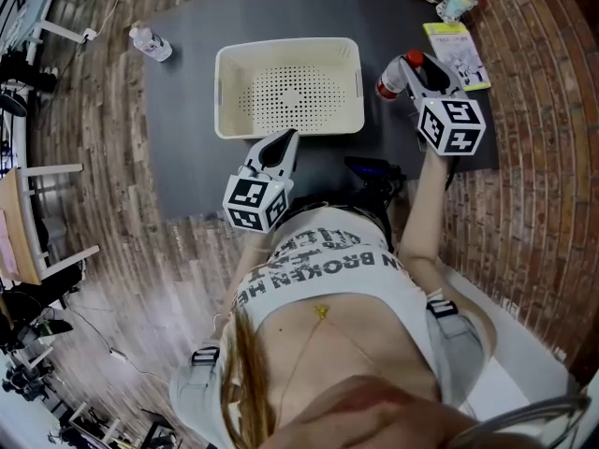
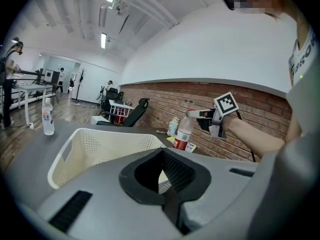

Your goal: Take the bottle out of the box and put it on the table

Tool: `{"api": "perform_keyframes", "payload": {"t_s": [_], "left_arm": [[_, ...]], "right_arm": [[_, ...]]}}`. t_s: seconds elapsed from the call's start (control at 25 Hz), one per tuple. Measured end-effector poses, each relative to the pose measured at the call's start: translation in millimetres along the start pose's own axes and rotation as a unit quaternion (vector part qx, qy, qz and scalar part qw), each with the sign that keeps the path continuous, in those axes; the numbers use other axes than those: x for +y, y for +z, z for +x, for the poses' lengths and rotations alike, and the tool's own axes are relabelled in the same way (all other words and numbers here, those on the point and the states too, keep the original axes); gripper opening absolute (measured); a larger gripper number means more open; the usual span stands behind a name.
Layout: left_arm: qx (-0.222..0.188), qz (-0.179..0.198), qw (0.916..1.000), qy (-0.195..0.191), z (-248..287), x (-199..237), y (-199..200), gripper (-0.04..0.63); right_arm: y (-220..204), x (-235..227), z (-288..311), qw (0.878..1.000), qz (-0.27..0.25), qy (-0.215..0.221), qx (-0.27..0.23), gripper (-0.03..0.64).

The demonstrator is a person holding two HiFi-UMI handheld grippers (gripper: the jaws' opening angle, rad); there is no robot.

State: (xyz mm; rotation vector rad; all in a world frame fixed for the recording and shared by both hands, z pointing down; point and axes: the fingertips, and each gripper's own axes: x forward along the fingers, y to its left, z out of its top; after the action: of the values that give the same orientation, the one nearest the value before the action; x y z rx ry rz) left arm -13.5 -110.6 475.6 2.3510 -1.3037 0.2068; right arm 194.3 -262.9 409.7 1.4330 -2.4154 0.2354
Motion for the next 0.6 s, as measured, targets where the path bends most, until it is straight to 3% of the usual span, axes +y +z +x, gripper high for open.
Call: {"api": "perform_keyframes", "payload": {"t_s": [0.6], "left_arm": [[0.010, -0.004, 0.9999, 0.000, 2, 0, -8, 0.005]], "right_arm": [[-93, -13, 21, 0.996, 0.028, -0.010, 0.084, 0.149]]}}
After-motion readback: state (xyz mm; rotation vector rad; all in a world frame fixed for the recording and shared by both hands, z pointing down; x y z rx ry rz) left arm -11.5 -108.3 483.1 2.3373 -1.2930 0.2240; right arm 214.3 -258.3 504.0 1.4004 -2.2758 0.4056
